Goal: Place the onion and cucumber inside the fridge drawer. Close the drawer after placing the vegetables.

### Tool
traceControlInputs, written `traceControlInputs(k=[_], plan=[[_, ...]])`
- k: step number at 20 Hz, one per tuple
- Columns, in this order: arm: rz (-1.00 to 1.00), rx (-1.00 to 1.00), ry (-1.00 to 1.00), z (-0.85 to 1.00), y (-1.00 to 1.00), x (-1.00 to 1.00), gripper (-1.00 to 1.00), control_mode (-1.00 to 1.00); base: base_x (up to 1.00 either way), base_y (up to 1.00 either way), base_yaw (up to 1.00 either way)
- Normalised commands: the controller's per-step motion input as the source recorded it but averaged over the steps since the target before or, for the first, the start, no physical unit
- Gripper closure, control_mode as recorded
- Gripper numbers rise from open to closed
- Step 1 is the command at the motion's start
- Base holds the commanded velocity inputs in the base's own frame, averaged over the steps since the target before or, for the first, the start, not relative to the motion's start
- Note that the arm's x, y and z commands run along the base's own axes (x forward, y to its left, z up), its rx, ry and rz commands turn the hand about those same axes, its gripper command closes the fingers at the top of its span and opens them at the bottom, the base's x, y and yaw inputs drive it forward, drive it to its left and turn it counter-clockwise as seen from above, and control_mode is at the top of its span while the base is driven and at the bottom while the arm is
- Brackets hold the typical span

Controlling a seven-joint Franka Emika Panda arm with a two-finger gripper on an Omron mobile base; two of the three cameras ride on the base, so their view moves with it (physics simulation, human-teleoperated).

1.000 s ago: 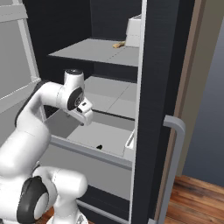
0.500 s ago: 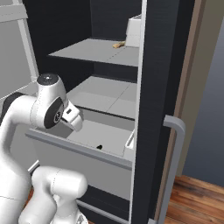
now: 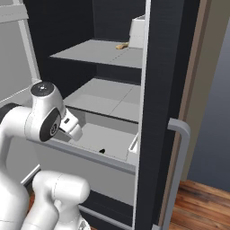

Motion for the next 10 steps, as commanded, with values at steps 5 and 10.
traceControlInputs(k=[5,10], plan=[[0.00,0.00,0.00,-0.01,0.00,0.00,-1.00,-1.00,0.00,0.00,0.00],[0.00,0.00,-0.01,-0.01,0.00,-0.07,-1.00,-1.00,0.00,0.00,0.00]])
